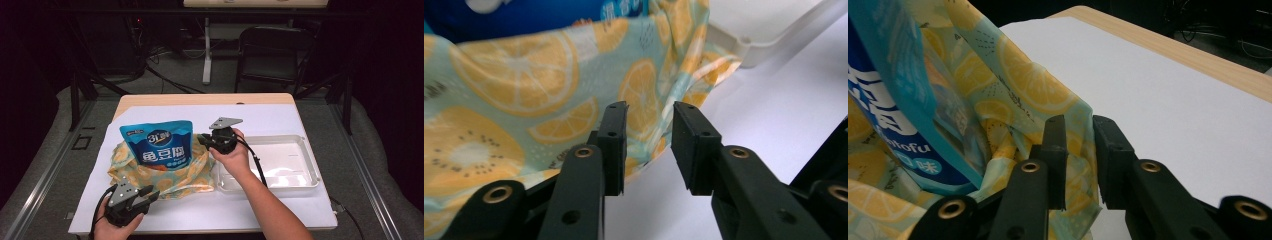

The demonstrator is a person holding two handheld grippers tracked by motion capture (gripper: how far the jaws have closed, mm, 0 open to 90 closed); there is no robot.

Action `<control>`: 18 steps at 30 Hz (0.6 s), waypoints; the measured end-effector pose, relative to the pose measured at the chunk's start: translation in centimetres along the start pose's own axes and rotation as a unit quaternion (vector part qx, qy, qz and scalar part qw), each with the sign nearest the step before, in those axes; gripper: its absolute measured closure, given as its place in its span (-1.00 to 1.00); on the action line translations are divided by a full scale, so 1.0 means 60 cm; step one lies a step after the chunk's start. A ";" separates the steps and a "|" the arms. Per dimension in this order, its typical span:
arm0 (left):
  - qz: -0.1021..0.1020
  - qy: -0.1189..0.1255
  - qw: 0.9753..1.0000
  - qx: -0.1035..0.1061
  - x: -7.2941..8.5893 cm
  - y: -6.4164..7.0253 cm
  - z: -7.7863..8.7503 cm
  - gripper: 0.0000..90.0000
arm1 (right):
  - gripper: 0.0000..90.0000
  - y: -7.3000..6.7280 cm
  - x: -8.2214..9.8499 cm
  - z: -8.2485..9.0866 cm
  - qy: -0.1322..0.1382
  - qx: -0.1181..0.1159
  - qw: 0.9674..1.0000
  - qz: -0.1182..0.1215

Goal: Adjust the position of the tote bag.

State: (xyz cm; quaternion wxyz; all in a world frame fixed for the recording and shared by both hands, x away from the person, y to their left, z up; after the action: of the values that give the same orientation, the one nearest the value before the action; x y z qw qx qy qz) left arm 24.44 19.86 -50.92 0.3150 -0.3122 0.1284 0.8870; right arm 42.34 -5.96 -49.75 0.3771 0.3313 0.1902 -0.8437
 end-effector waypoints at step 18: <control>0.073 0.064 0.993 -0.067 -0.002 -0.076 0.089 0.31 | 0.55 -0.007 -0.001 0.019 0.016 0.003 1.000 0.000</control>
State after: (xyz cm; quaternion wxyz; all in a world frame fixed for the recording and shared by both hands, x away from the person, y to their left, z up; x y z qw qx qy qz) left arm 24.90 25.55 -46.89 0.2192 -0.3787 0.1108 0.8923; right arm 41.56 -6.30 -48.87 0.3731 0.3456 0.1940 -0.8389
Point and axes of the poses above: each handheld gripper's, and its own axes: z roughly backward along the jaws, x roughly out of its underside, y roughly to its right, the point moved 3 cm from there along -z, roughly forward along the jaws, and after that the axes turned 15 degrees about -y, right-handed, at the moved point
